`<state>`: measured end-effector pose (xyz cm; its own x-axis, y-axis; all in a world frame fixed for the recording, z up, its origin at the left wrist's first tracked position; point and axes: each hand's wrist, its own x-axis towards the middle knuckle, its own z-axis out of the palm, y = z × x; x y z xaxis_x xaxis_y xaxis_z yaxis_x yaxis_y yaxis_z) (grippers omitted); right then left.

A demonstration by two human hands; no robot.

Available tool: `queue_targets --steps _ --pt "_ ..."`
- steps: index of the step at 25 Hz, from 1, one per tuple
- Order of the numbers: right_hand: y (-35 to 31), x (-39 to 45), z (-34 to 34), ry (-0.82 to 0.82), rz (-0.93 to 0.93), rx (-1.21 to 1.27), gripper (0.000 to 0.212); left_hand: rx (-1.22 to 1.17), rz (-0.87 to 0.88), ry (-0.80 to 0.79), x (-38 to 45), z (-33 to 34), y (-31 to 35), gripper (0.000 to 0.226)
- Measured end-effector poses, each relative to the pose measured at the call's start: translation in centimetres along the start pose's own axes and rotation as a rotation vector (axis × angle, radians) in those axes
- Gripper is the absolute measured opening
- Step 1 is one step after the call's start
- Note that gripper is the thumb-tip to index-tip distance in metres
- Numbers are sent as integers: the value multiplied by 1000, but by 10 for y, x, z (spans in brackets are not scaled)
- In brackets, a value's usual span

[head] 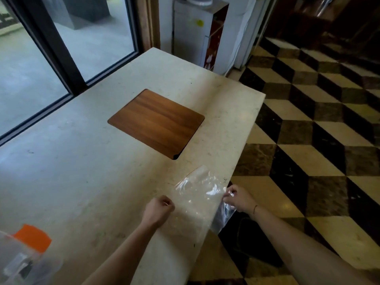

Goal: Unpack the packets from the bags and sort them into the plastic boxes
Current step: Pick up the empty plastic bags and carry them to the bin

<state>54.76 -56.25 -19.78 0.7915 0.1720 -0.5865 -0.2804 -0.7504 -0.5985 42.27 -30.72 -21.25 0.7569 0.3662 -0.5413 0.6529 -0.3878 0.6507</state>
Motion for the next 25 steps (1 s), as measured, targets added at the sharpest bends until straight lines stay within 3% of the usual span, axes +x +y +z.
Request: queue_targets --steps 8,17,25 --pt "69 -6 -91 101 60 173 28 97 132 -25 9 52 83 4" --pt "181 -33 -219 225 54 103 14 276 254 -11 -3 175 191 13" --pt "292 -63 -293 243 185 127 28 320 286 -123 -19 276 250 6"
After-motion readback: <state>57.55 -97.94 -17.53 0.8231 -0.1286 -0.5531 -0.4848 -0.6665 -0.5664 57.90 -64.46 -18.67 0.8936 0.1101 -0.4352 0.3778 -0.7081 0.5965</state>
